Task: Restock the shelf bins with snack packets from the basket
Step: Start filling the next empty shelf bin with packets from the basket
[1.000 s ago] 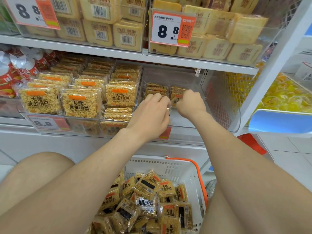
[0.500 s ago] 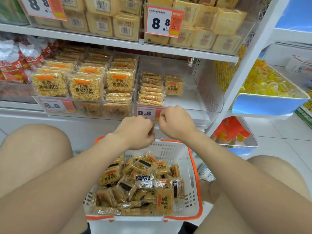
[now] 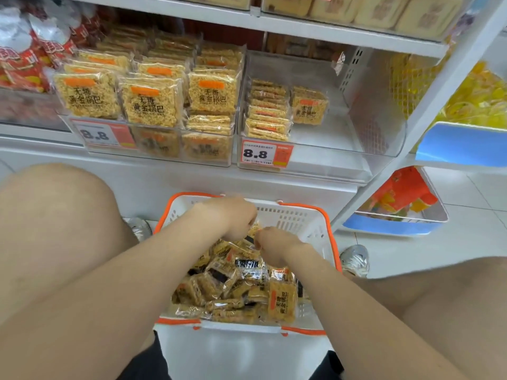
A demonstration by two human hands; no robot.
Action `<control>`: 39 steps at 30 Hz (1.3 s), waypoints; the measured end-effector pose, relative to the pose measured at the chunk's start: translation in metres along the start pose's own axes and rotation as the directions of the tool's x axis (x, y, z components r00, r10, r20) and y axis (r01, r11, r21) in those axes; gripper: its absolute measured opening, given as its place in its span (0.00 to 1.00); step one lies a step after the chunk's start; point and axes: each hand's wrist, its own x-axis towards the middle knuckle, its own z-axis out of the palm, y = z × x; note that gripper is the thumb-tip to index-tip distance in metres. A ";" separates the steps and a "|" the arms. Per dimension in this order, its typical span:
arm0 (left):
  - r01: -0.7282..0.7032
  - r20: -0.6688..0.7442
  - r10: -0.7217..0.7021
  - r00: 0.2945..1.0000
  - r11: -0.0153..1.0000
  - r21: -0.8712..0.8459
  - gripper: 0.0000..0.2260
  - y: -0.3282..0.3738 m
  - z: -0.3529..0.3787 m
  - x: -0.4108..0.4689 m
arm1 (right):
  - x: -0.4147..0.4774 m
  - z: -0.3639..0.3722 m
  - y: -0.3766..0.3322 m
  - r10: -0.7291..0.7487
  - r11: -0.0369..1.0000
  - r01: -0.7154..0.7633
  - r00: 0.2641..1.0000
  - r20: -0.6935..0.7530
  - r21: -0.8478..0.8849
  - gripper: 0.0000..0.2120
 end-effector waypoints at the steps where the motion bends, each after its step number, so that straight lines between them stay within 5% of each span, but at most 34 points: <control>1: 0.003 0.037 -0.003 0.999 1.000 0.007 0.14 -0.002 0.003 0.004 | 0.005 0.007 0.000 -0.007 1.000 0.007 1.000 -0.003 0.007 0.14; 7: 0.070 0.110 -0.071 0.991 0.997 0.014 0.14 -0.016 0.017 0.017 | 0.029 0.035 -0.009 0.027 0.989 -0.015 0.997 -0.076 0.146 0.17; 14: 0.165 0.181 -0.152 0.972 0.985 -0.059 0.20 -0.036 0.035 0.018 | 0.042 0.055 -0.021 0.097 0.995 -0.095 0.993 -0.067 0.024 0.28; 17: 0.162 0.183 -0.150 0.972 0.985 -0.057 0.21 -0.038 0.034 0.015 | 0.045 0.047 -0.021 0.078 0.996 -0.073 0.992 -0.097 0.046 0.25; 22: 0.163 0.205 -0.153 0.967 0.986 -0.034 0.24 -0.039 0.023 0.013 | 0.040 0.013 -0.022 0.134 0.945 -0.058 0.966 -0.221 0.321 0.20; 26: 0.179 0.105 -0.169 0.980 0.980 -0.087 0.28 -0.047 0.015 0.005 | 0.026 -0.014 -0.026 0.133 0.771 0.091 0.945 -0.299 0.630 0.10; 29: 0.198 0.035 -0.196 0.980 0.948 -0.249 0.33 -0.058 0.011 -0.001 | 0.007 -0.037 -0.033 0.112 0.682 0.217 0.913 -0.393 0.699 0.08; 32: 0.167 -0.044 -0.213 0.976 0.863 -0.478 0.31 -0.064 0.002 -0.008 | -0.007 -0.054 -0.040 0.118 0.669 0.322 0.844 -0.524 0.670 0.11; 35: 0.090 -0.056 -0.226 0.973 0.588 -0.804 0.25 -0.066 -0.009 -0.019 | -0.019 -0.067 -0.046 0.161 0.664 0.414 0.734 -0.660 0.623 0.18; 39: -0.063 -0.146 -0.229 0.962 0.334 -0.941 0.18 -0.065 -0.024 -0.037 | -0.038 -0.088 -0.052 0.257 0.606 0.562 0.531 -0.807 0.563 0.18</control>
